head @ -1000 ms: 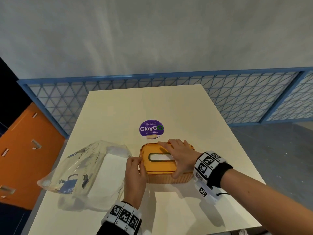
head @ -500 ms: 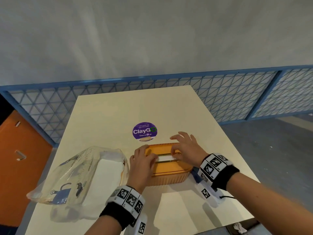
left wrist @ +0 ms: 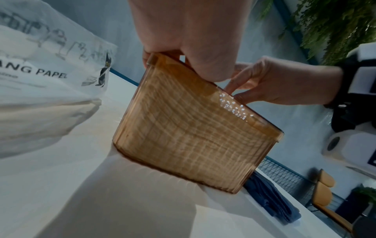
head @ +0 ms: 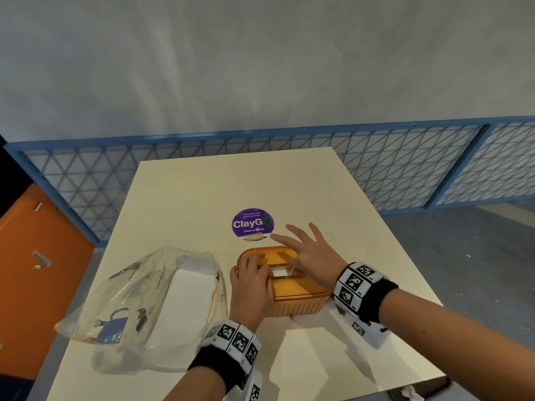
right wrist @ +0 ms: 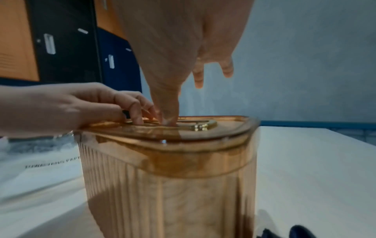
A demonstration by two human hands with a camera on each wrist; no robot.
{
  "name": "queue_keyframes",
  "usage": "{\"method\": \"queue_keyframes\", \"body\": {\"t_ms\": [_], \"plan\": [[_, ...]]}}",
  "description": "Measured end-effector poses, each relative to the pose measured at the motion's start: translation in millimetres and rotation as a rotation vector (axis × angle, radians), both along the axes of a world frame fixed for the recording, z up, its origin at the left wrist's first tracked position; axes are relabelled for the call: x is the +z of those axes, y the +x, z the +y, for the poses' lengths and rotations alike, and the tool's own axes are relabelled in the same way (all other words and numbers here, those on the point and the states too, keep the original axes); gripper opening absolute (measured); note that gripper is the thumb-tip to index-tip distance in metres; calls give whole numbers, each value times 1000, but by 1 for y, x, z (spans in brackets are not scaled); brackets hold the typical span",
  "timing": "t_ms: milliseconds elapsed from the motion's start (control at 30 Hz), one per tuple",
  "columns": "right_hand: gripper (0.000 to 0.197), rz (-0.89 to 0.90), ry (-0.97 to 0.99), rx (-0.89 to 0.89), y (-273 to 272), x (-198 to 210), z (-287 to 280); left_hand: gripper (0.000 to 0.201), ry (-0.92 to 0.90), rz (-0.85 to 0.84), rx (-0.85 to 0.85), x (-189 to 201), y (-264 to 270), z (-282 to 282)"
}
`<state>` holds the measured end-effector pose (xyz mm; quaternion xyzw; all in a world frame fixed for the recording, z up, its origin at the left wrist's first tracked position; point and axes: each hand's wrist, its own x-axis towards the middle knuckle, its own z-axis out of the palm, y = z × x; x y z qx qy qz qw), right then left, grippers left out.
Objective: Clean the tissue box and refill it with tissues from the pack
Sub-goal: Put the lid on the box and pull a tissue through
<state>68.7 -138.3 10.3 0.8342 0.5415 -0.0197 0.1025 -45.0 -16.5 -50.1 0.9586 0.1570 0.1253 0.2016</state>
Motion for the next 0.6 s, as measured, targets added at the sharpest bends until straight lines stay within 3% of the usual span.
{"method": "queue_keyframes", "body": {"t_ms": [167, 300, 600], "plan": [[19, -74, -16, 201, 8, -7, 3, 8, 29, -33, 8, -3, -1, 0], [14, -125, -5, 264, 9, -10, 5, 6, 26, -75, 25, -4, -1, -1], [24, -106, 0, 413, 17, -19, 3, 11, 48, -156, 18, -9, -1, 2]]}}
